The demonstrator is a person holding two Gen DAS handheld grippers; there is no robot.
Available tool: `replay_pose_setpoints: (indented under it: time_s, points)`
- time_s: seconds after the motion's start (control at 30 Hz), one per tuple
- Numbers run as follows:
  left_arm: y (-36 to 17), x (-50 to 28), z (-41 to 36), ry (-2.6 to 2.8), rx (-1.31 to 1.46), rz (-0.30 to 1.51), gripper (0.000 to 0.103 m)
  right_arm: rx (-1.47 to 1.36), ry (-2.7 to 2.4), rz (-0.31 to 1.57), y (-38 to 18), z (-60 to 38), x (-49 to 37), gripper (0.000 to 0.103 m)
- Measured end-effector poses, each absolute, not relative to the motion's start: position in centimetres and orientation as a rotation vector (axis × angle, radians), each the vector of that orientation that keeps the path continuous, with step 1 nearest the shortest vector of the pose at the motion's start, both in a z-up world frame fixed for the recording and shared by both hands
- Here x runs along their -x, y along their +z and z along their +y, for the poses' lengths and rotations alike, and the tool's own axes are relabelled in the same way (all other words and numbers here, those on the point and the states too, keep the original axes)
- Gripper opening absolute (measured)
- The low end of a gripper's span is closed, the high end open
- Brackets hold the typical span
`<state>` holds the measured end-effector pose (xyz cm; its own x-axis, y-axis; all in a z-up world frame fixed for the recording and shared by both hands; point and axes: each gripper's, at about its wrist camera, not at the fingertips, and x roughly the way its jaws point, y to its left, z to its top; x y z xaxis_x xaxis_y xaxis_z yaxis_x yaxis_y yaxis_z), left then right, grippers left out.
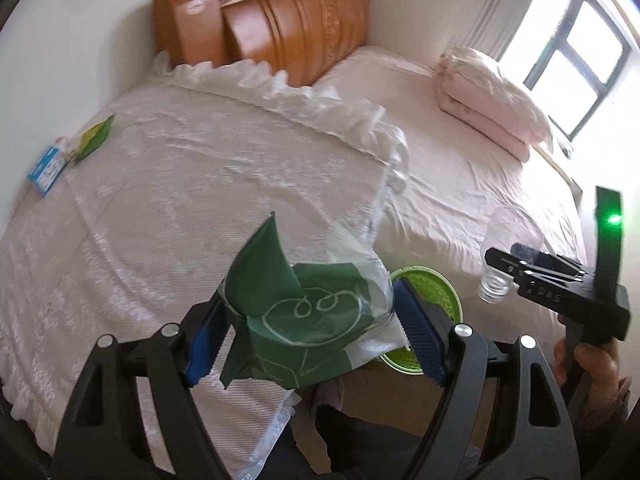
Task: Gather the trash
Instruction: 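Carry items to basket, right tool drops bottle while left tool drops green bag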
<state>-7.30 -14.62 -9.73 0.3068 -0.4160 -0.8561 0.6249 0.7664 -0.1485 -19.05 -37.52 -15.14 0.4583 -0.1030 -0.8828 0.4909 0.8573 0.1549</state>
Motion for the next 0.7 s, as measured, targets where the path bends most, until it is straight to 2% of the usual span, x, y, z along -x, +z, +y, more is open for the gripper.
replay_pose_setpoints:
  time_s: [0.27,0.3,0.33,0.4,0.7]
  points:
    - [-9.9,8.7,-17.8,-0.758,-0.284,1.053,0.076,-0.488,-0.503,1.064,-18.1,-41.1,22.1,0.066]
    - [-10.0,8.9,-18.2,-0.769,-0.293,1.053,0.076,-0.491,-0.529,1.075,-18.4,-41.4,22.4,0.076]
    - [-10.0,9.1,-18.7,-0.78,-0.301,1.052,0.076,-0.49,-0.547,1.079,-18.5,-41.7,22.6,0.091]
    - [-10.2,9.5,-19.6,-0.801,-0.318,1.052,0.076,-0.478,-0.62,1.087,-18.6,-42.1,23.2,0.101]
    - [-11.2,12.0,-24.1,-0.919,-0.399,1.07,0.076,-0.552,-0.709,1.085,-19.1,-45.3,27.0,0.101]
